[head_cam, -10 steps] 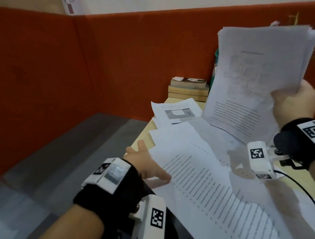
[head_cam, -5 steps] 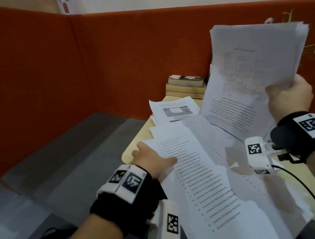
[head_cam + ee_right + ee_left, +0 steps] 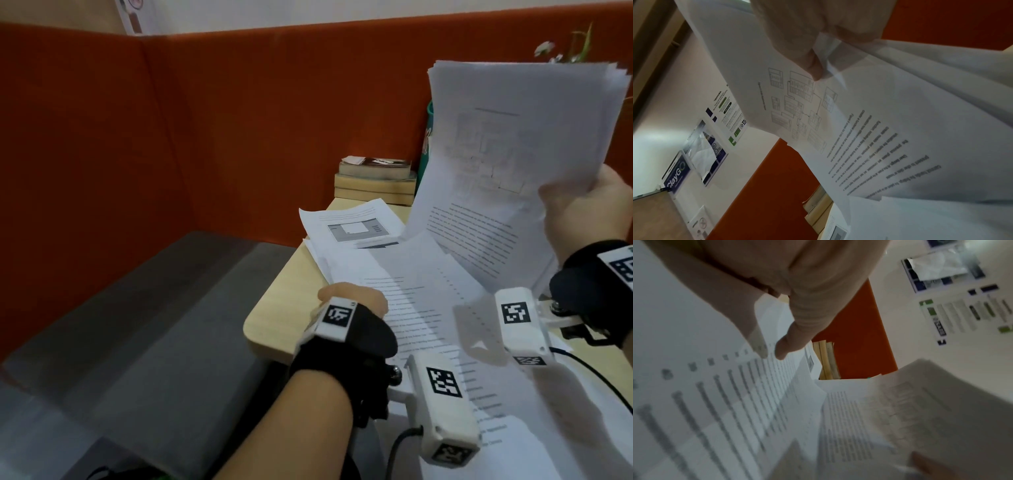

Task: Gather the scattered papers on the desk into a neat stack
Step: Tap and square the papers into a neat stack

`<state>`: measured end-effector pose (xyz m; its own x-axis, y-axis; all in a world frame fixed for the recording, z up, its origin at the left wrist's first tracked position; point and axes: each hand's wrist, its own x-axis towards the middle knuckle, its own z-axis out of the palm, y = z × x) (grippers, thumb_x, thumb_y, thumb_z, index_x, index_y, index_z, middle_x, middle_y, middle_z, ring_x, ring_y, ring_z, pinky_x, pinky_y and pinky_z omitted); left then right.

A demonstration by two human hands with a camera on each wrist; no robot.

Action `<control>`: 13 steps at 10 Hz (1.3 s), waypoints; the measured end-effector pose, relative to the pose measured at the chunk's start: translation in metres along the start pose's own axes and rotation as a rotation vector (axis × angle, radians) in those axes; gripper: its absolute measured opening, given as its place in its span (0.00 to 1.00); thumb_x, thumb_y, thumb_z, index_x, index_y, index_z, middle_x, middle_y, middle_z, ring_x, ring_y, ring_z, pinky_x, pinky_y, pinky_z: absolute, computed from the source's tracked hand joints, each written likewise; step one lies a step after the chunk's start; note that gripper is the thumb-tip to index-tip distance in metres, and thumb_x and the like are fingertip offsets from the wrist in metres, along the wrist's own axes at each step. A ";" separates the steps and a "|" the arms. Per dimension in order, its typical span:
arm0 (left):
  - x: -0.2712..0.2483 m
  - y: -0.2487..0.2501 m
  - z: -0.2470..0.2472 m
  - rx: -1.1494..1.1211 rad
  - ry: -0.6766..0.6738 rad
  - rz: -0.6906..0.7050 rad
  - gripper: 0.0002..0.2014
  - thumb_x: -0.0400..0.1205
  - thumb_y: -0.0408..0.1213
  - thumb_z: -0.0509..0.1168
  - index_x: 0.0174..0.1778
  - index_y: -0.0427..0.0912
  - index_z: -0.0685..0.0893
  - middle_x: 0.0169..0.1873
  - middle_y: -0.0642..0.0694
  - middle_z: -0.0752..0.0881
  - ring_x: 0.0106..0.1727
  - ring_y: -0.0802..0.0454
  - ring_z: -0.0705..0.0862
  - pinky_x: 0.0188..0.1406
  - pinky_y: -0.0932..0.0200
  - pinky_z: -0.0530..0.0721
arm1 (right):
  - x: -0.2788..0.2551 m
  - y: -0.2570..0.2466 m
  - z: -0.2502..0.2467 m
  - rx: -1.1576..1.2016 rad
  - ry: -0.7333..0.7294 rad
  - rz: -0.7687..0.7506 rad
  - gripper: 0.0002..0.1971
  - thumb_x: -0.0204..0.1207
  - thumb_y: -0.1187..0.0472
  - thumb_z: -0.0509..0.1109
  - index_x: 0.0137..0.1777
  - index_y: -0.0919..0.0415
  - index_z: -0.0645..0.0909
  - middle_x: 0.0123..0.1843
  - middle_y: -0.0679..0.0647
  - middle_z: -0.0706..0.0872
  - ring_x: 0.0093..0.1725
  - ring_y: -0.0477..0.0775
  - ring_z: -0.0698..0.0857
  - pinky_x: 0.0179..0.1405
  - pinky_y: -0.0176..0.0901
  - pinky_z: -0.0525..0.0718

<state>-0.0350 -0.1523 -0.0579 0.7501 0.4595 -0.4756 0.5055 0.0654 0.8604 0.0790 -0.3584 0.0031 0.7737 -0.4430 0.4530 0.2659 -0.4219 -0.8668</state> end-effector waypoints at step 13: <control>0.051 0.174 0.041 -0.163 -0.236 0.657 0.30 0.73 0.50 0.71 0.70 0.43 0.79 0.62 0.44 0.88 0.64 0.40 0.85 0.70 0.41 0.80 | 0.033 -0.030 -0.037 0.364 -0.309 0.012 0.14 0.80 0.71 0.65 0.57 0.52 0.84 0.55 0.47 0.89 0.59 0.53 0.87 0.63 0.57 0.82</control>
<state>0.1094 -0.1540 0.0601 0.9591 0.2467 0.1391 -0.1387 -0.0189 0.9902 0.0751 -0.3890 0.0519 0.8979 -0.1672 0.4073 0.3976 -0.0891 -0.9132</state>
